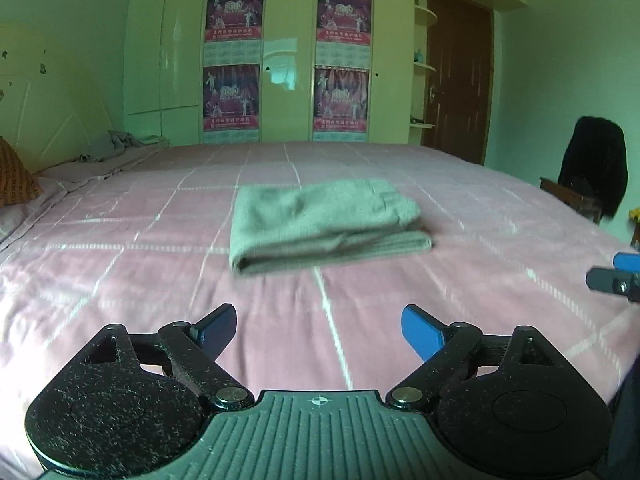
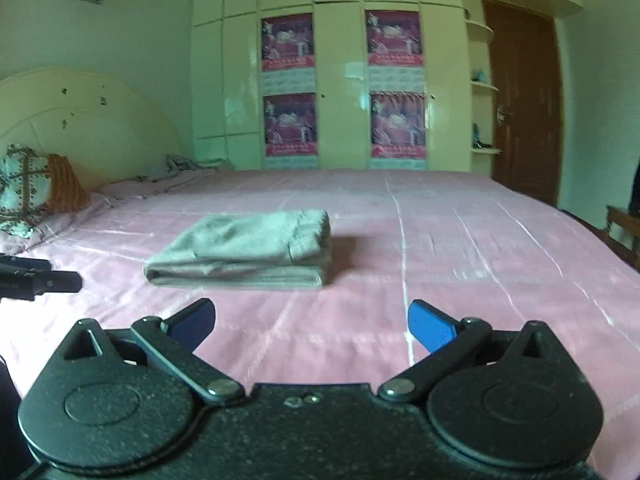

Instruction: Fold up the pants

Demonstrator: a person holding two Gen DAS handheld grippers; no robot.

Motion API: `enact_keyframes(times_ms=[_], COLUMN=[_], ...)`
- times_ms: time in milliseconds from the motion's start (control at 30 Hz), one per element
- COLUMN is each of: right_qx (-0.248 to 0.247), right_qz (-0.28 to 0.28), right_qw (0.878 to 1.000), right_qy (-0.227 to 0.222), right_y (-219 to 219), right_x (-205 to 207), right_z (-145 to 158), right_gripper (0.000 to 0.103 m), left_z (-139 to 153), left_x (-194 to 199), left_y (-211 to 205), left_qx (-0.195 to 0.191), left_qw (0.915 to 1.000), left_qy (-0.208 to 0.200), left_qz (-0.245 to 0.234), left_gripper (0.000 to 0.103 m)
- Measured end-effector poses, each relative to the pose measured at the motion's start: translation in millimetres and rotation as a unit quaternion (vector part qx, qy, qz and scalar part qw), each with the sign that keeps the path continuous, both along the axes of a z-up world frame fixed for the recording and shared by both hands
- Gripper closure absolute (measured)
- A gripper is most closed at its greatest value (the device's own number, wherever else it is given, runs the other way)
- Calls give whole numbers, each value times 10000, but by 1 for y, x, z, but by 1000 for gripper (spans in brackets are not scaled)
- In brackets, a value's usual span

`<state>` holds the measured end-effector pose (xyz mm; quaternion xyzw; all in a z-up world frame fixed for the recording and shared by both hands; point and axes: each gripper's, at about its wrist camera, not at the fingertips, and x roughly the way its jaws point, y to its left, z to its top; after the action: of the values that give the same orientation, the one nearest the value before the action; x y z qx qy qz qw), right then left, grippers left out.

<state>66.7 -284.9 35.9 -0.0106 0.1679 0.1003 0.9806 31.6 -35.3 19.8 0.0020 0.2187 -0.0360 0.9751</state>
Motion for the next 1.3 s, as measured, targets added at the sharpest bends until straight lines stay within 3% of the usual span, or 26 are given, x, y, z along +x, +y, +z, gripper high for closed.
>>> enact_keyframes(times_ms=[67, 133, 267, 1300], right_qx=[-13, -97, -55, -110], right_qz=[-163, -257, -244, -243], right_qw=[9999, 9994, 9996, 9994], right_qy=[56, 219, 137, 241], right_y=[-2, -2, 0, 3], right_x=[-8, -10, -6, -5], right_z=[-15, -26, -23, -30], right_gripper=[0, 0, 0, 0], left_z=[-17, -22, -20, -21], left_x=[-11, -8, -6, -9], left_y=[1, 7, 16, 10], left_qx=[62, -173, -288, -251], left_qw=[9999, 9990, 9990, 9995], left_qy=[116, 348, 127, -4], left_qz=[91, 215, 322, 214], left_gripper=[13, 12, 0, 0])
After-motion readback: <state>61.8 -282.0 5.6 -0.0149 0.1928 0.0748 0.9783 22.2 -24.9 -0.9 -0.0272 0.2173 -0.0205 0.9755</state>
